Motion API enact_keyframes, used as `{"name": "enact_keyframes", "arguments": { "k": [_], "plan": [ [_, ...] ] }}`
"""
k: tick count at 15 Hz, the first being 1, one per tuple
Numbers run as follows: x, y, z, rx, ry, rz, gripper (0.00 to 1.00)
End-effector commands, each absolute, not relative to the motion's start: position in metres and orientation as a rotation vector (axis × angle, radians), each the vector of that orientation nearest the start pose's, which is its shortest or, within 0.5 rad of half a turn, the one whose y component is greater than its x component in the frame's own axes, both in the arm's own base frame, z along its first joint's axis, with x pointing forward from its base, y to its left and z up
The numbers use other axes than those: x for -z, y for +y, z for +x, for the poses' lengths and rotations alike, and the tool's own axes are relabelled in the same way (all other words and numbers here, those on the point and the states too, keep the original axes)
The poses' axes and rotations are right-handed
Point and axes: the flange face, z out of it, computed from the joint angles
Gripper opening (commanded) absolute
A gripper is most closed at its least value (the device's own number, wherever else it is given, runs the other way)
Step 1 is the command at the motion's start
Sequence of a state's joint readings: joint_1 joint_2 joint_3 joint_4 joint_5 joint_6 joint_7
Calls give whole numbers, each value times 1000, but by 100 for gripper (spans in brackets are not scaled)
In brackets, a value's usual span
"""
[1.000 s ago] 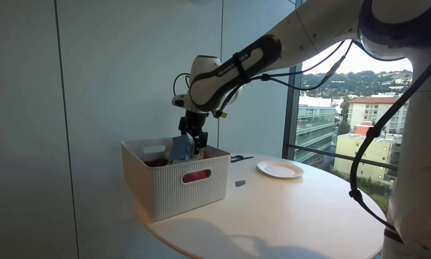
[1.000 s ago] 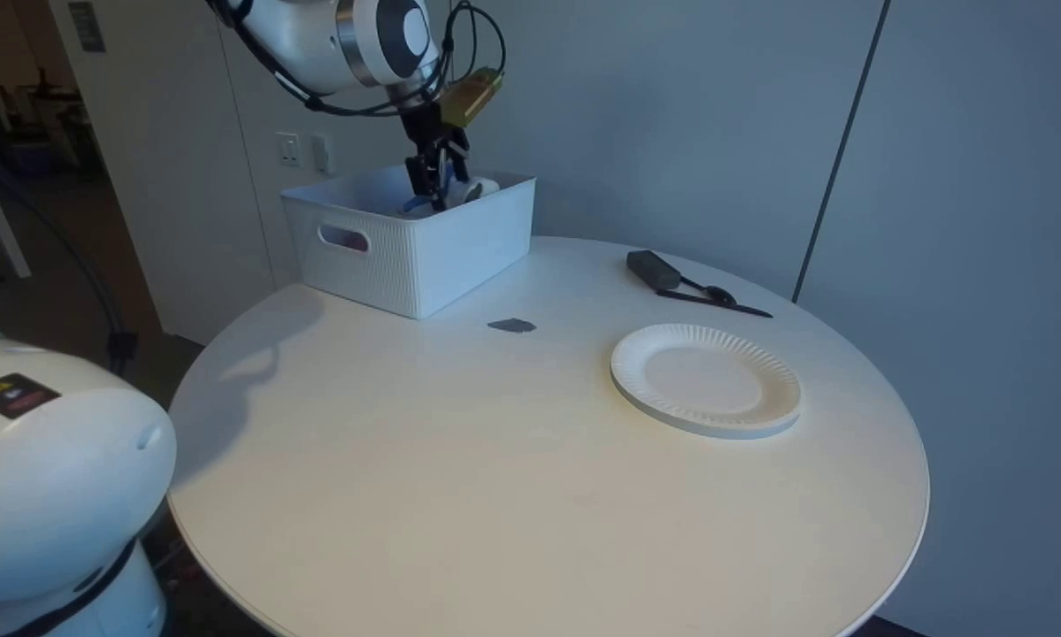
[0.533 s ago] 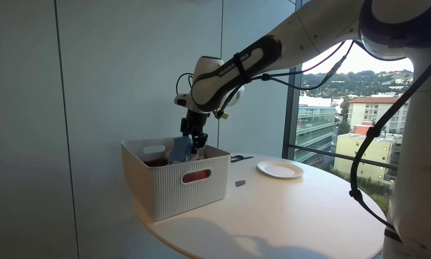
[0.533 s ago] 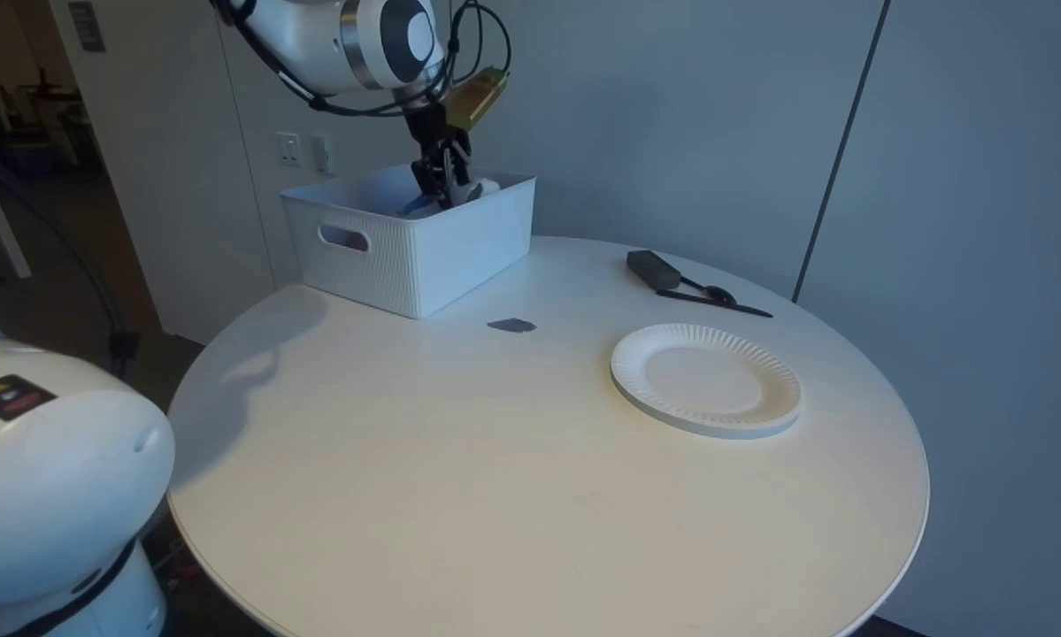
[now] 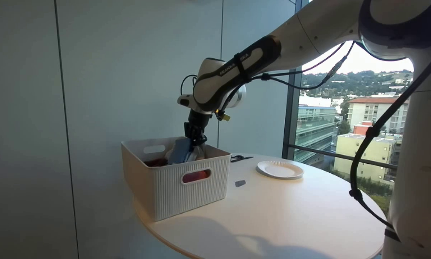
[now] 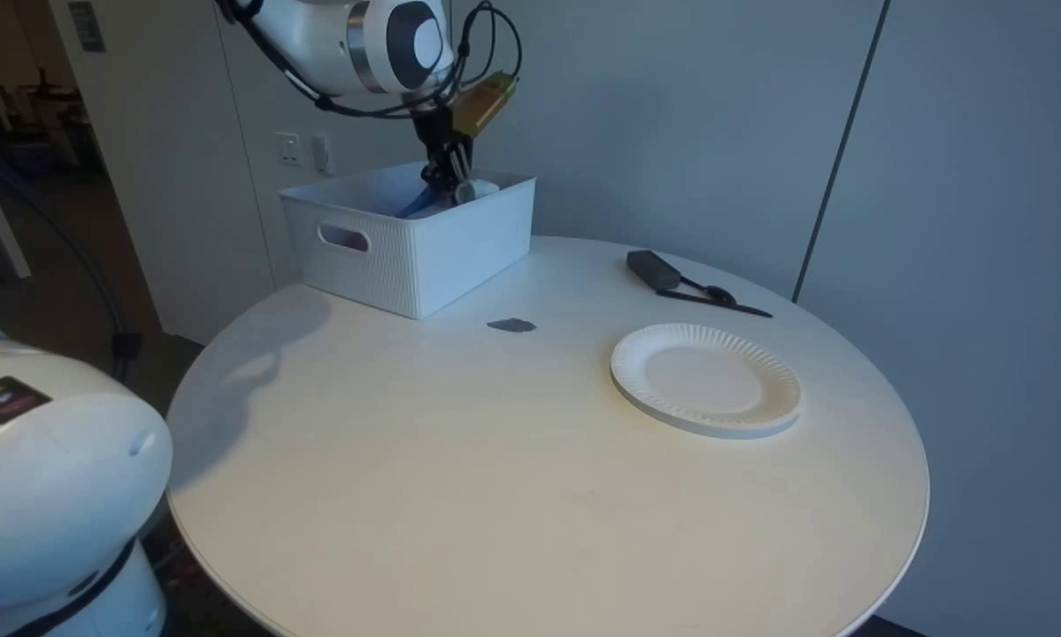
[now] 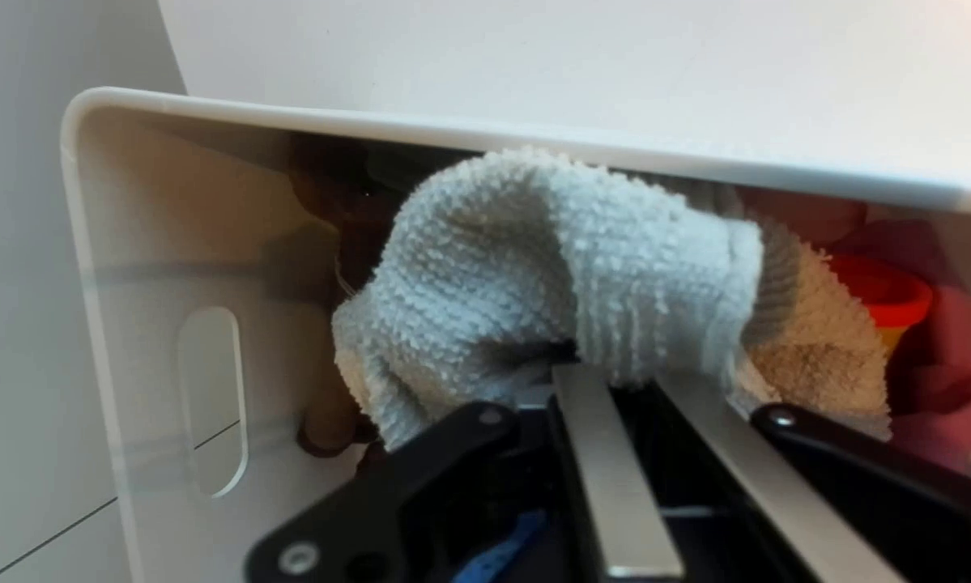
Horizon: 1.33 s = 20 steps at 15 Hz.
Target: Remove all the objects in the basket
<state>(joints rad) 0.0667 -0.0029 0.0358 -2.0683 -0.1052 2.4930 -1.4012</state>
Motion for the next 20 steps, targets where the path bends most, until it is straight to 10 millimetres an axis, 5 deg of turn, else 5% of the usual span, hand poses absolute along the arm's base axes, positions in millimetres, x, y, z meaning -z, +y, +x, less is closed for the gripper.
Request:
{"name": "enact_keyframes", "arguments": {
  "k": [1,5,10,15,20],
  "plan": [
    [-500,55,575,-491,1946,1947,2],
    [-540,57,565,-577,1879,1885,7],
    [-624,47,536,-689,1692,1733,6],
    [-705,19,487,-703,1448,1636,6],
    [-764,-13,430,-660,1178,1573,5]
  ]
}}
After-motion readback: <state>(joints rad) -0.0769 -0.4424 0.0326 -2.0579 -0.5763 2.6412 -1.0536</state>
